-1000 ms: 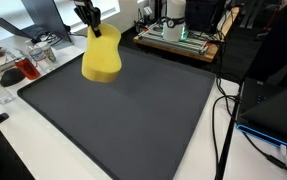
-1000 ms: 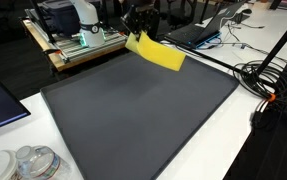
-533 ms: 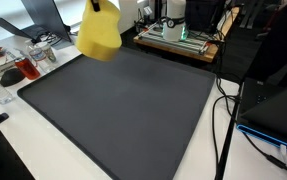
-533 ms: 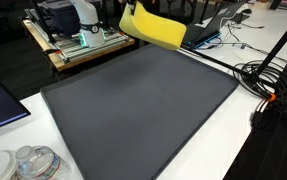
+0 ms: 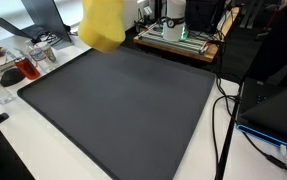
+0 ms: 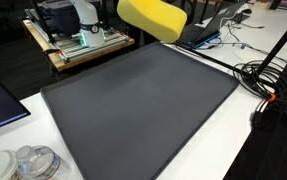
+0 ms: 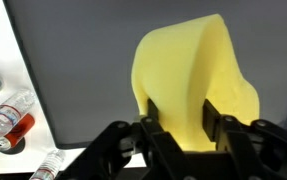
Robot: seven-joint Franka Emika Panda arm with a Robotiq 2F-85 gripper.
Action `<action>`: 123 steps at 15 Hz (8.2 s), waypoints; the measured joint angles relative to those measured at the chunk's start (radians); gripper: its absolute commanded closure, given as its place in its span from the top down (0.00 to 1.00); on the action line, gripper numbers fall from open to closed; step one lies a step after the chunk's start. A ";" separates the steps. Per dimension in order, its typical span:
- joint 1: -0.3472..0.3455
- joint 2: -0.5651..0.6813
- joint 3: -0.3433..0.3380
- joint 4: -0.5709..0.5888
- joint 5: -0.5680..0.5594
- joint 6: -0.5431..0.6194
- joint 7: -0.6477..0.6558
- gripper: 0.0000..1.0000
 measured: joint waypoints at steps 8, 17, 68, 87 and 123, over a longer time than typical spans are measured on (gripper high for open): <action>0.000 -0.020 0.003 -0.003 0.000 0.000 -0.001 1.00; -0.003 0.003 -0.007 -0.003 0.004 -0.067 0.004 1.00; 0.002 -0.139 -0.253 -0.733 -0.407 0.523 -0.358 1.00; -0.162 -0.007 -0.567 -0.503 0.282 0.224 -1.209 1.00; -0.152 0.559 -0.077 0.228 0.066 -0.032 -1.084 1.00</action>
